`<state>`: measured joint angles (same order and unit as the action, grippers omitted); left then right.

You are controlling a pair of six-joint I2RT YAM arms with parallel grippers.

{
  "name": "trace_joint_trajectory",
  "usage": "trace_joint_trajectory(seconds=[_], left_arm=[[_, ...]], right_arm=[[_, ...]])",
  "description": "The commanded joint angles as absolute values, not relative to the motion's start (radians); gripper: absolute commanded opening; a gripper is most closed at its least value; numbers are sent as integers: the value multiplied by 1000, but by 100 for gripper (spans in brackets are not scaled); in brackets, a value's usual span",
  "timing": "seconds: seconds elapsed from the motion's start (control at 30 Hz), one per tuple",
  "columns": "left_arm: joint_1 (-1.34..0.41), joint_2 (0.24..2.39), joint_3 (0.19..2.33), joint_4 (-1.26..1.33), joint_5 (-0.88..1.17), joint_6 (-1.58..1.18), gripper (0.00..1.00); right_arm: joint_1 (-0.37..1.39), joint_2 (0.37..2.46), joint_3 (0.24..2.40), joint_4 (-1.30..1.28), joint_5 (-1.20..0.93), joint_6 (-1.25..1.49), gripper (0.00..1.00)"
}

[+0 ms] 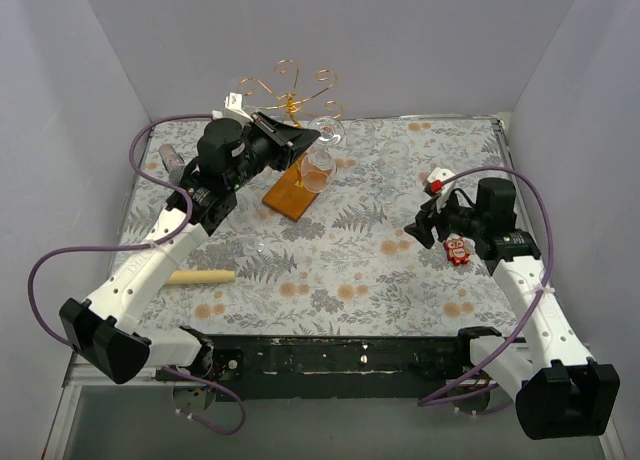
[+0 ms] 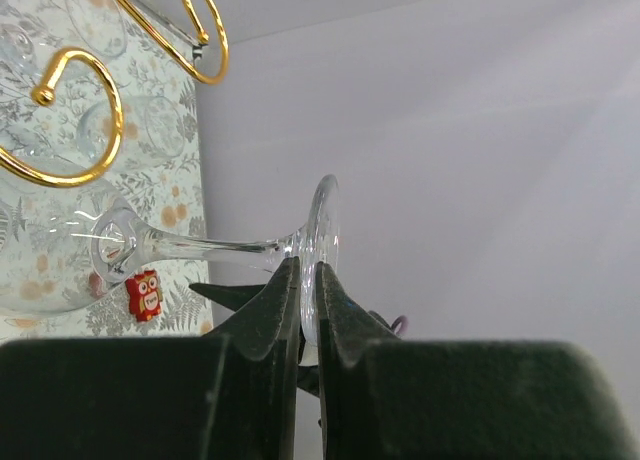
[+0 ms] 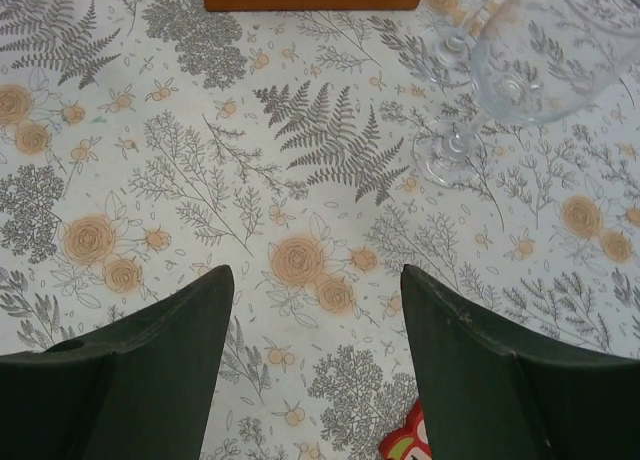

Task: Place the wine glass upside down on the wine glass rack
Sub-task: Turn the wine glass upside down at the wine rack.

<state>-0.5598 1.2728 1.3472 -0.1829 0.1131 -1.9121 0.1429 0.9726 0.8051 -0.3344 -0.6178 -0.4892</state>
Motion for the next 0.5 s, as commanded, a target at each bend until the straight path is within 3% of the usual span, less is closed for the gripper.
trace_joint_trajectory(seconds=[0.0,0.47], left_arm=[[-540,1269,1413,-156,55,-1954,0],[-515,1365,1508,-186,-72,-2033,0]], right_arm=[[75,908,753,-255,-727,-456,75],[9,822,594,-248,-896,-523,72]])
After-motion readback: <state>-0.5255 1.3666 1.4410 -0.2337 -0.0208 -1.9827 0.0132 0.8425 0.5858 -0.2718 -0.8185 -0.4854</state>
